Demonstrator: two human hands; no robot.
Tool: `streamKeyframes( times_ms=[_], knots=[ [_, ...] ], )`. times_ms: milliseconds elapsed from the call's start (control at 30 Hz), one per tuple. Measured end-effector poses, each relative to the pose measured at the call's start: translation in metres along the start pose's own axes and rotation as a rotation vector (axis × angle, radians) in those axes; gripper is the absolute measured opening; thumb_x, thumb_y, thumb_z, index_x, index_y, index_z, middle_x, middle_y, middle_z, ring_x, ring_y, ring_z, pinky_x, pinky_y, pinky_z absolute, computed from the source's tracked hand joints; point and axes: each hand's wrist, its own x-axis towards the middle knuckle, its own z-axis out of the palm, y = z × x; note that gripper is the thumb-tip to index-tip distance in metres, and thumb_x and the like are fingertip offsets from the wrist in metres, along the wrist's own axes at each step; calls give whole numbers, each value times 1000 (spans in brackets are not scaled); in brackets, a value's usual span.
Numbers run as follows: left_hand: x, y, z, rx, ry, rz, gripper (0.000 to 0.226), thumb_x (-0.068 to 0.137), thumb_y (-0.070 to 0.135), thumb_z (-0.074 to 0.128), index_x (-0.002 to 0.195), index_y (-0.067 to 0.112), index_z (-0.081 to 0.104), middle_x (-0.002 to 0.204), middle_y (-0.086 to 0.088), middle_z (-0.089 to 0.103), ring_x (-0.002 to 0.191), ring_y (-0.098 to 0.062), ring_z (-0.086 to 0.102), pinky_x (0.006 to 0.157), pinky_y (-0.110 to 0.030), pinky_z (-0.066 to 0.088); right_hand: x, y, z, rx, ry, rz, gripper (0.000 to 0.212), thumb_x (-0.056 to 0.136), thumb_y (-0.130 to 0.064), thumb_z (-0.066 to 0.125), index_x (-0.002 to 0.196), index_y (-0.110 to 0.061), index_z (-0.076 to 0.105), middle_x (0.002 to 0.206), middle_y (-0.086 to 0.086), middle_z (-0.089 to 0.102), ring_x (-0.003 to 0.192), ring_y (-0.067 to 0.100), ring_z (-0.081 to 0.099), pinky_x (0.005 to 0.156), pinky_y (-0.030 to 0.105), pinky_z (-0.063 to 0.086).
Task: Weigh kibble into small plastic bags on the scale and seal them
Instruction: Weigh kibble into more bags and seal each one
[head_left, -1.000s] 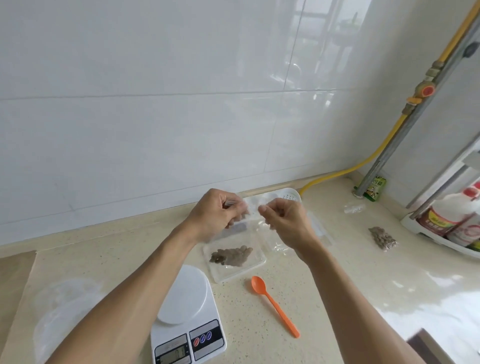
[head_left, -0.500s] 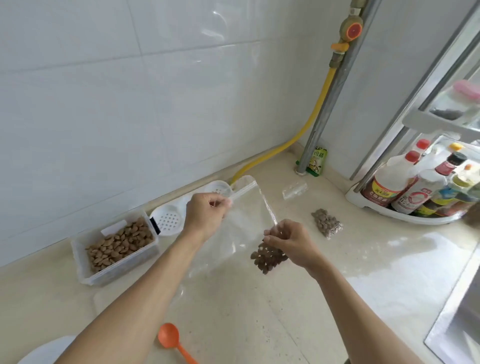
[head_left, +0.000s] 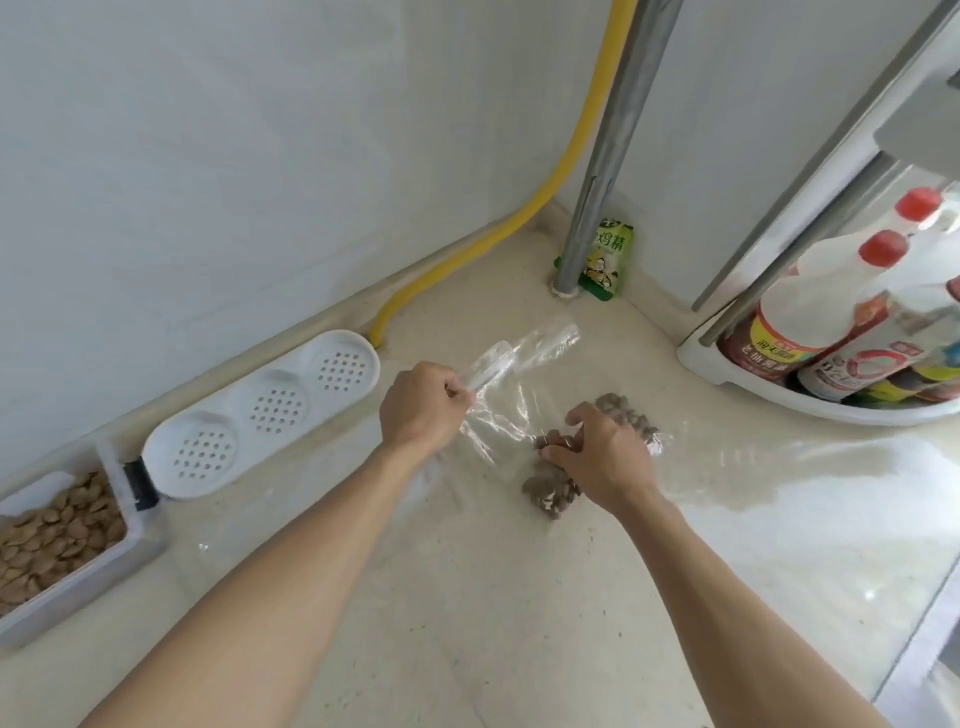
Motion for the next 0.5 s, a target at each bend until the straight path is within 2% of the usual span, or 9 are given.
streamKeyframes(
  times_ms=[133,233,300,367,433,500],
  knots=[
    [6,-2,11,35,-14,5,22,84,22,67,70,5,64,70,-7,67,70,-26,65,57,-37,51,5,5,3,-93,23,-32,60,79,-48,76,127,-18,58,121,4,62,120,27,50,95,38,44],
    [8,-3,15,59,-2,7,23,84,22,68,70,5,64,68,-6,66,71,-27,64,56,-31,44,7,6,4,-126,48,-57,59,79,-47,75,127,-17,59,126,6,57,126,27,43,101,40,38],
    [8,-3,16,83,5,30,20,85,27,69,74,9,67,71,-3,66,75,-26,64,66,-33,44,6,5,3,-135,56,-56,57,80,-46,74,126,-16,60,128,6,57,127,27,42,102,41,37],
    [8,-3,13,129,29,63,21,86,36,69,90,16,69,87,2,67,88,-23,62,80,-36,44,4,3,3,-146,71,-56,53,83,-44,72,126,-16,60,128,7,57,127,28,42,102,42,37],
    [6,-7,7,175,65,77,34,87,42,66,113,20,66,108,1,64,104,-23,58,88,-39,39,1,-4,2,-165,80,-65,49,86,-40,67,128,-16,59,130,7,56,128,29,41,103,42,35],
    [1,-14,-4,174,87,88,42,89,42,64,125,20,61,119,-2,60,113,-23,54,94,-41,37,-1,-19,2,-158,72,-92,49,87,-37,66,131,-16,57,132,7,54,126,29,42,102,41,35]
  ],
)
